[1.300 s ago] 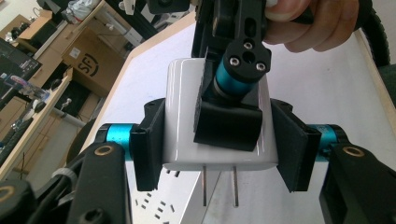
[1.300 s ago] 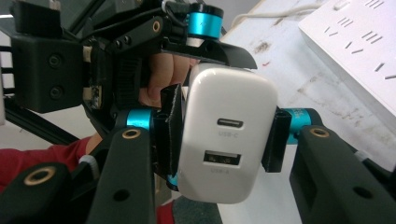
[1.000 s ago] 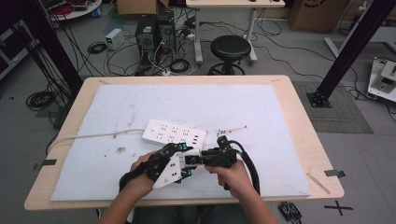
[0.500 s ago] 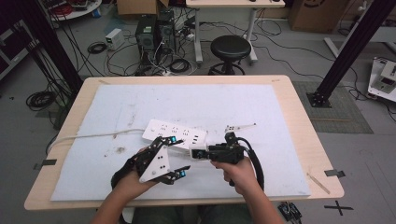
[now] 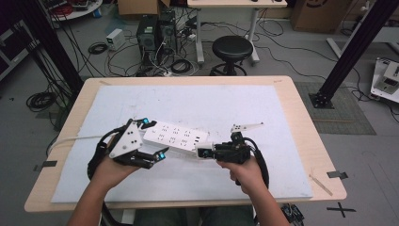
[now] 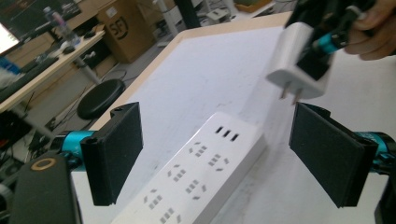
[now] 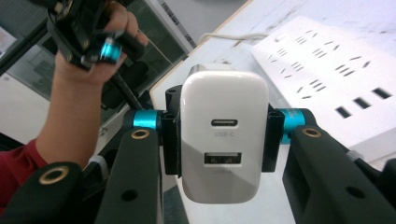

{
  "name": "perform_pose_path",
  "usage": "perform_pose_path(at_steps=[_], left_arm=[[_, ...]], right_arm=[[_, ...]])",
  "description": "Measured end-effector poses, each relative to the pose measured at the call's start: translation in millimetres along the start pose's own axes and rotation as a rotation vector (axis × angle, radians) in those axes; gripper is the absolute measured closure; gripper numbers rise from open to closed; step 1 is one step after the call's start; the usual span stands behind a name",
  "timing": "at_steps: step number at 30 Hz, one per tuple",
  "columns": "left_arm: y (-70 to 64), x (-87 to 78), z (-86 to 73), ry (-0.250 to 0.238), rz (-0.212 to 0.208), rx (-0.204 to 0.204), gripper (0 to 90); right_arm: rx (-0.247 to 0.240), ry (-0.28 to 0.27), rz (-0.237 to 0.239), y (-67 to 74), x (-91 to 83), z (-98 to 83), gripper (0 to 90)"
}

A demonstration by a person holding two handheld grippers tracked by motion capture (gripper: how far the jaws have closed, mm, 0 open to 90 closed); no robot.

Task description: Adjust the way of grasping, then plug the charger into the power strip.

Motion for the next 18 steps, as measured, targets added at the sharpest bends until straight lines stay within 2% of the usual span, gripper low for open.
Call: perform_pose_path(at_steps=[2, 3, 4, 8, 13, 18], left_arm=[[10.1, -2.4, -1.9, 0.019, 0.017, -0.022, 17.5], [10.1, -2.4, -1.9, 0.019, 0.017, -0.022, 17.5], [18.4, -5.0, -3.5, 0.030, 0.035, -0.039, 17.5], [32.7, -13.9, -7.1, 0.037, 0.067, -0.064, 17.5], [39.1, -23.4, -12.6, 0.041, 0.087, -0.082, 17.5], [41.9, -28.0, -17.9, 0.046, 0.090, -0.087, 17.6]], right_arm=[[-0.003, 0.001, -0.011, -0.3, -1.0, 1.7, 63.0], [-0.003, 0.001, -0.011, -0.3, -1.0, 1.7, 63.0], [-0.011, -0.004, -0.014, -0.9, -0.9, 3.1, 63.0], [-0.061, 0.015, -0.046, -2.2, 4.4, 10.2, 63.0], [-0.123, 0.020, -0.086, -3.4, 12.9, 19.7, 62.9], [-0.231, 0.026, -0.187, -7.9, 19.9, 31.8, 62.9]])
Point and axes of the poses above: each handheld gripper's, and its own axes: x roughly forward along the jaws, z roughly out of its top, y roughly to its left, the point moved 4 cm from there along x, roughly forward along the jaws, and after that the axes turned 10 degrees about z, right-handed, at the moved point
